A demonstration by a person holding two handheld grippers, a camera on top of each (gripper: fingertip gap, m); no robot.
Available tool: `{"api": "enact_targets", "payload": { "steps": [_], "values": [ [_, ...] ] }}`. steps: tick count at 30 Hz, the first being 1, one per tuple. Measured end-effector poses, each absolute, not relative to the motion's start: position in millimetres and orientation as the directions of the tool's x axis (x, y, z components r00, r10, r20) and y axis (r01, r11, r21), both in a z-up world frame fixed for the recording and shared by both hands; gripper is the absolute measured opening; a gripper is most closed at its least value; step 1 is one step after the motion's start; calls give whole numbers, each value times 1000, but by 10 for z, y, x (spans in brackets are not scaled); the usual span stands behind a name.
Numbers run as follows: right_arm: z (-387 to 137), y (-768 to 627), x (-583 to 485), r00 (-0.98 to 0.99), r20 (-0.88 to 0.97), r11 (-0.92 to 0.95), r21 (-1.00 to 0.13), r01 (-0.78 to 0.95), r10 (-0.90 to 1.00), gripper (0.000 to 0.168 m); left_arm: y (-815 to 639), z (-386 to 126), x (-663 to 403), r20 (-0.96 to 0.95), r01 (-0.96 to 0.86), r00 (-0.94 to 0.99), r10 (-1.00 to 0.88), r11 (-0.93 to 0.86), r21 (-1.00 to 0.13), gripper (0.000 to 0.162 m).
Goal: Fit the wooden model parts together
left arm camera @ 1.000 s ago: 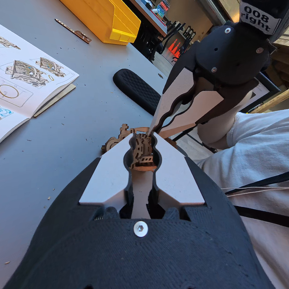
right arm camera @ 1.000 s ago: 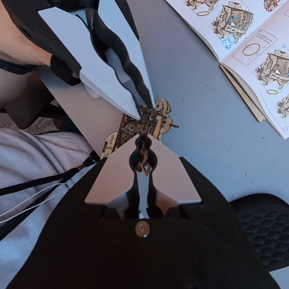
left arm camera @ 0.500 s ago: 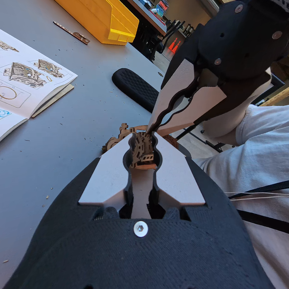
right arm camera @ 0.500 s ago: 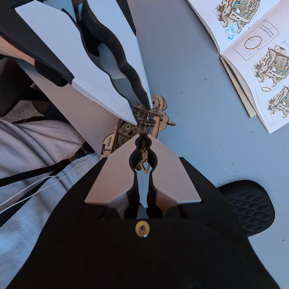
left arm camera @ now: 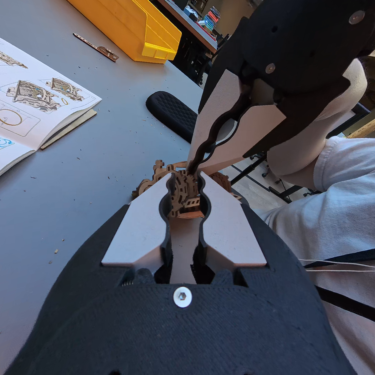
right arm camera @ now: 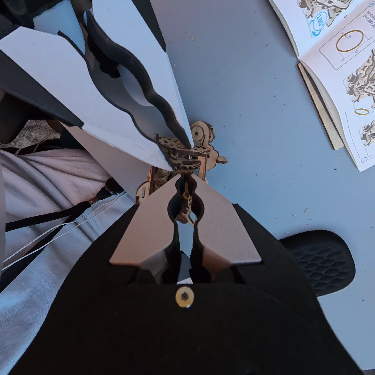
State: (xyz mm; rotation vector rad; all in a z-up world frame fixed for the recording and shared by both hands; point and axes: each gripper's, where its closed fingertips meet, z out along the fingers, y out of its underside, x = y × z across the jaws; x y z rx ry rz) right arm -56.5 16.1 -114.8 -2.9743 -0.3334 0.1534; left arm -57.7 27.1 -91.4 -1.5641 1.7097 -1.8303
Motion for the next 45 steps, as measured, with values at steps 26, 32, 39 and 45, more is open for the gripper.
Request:
{"api": "enact_targets", "payload": {
  "steps": [26, 32, 39, 45],
  "values": [
    [-1120, 93, -587, 969, -183, -952, -287, 107, 164, 0, 206, -1022, -511, 405, -530, -408, -818, -149, -835, 44],
    [-1124, 77, -614, 966, -178, -951, -278, 135, 189, 1, 232, -924, -596, 489, -524, -415, -767, -238, -818, 45],
    [-1134, 70, -625, 962, -182, -956, -252, 154, 203, 1, 167, -1037, -621, 514, -568, -434, -740, -219, -794, 43],
    [-1145, 79, -645, 956, -213, -963, -221, 154, 202, 1, 148, -1030, -626, 528, -558, -459, -715, -231, -797, 39]
  ]
}}
